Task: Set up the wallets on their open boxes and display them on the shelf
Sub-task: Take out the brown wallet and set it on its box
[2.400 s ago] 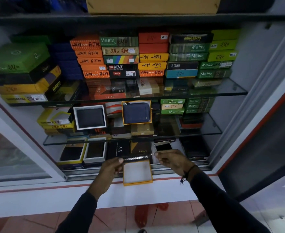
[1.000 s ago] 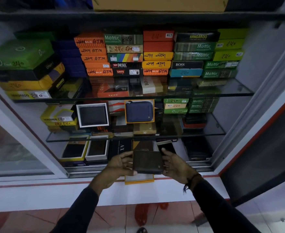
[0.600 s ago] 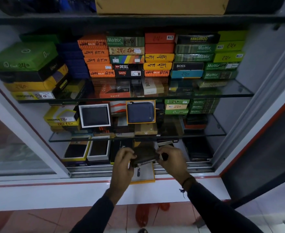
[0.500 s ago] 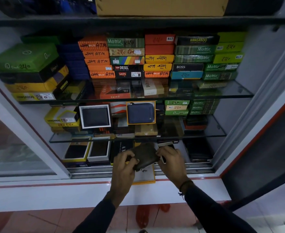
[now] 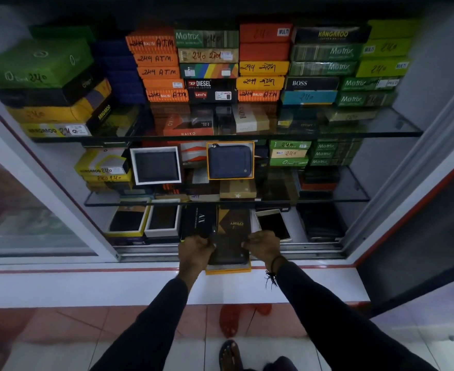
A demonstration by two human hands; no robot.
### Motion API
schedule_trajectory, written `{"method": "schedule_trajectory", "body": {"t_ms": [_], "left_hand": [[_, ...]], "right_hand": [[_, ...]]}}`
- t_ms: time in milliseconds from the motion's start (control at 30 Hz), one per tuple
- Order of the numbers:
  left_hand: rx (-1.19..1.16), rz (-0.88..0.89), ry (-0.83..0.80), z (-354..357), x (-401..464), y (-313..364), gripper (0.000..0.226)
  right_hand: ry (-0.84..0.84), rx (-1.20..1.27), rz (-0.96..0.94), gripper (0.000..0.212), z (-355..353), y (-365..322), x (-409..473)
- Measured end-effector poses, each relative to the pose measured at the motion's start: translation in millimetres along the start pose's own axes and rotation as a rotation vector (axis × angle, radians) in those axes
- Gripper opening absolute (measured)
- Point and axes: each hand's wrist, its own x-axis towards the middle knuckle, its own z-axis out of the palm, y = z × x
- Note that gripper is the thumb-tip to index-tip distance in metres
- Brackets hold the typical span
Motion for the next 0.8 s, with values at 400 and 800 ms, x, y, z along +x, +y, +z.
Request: {"method": "schedule_trajectory", "body": {"t_ms": [400, 800], "left_hand": [[0.110, -0.100, -0.081, 5.9, -2.8, 2.9, 0.018], [-0.186, 0.398, 0.084, 3.4, -35.5, 148.1, 0.016]], "right_hand": [[-0.003, -0.072, 0.117, 0.030, 10.3, 12.1, 2.1], [0.384, 0.241, -0.172, 0.030, -139.5, -46.1, -17.8]]}}
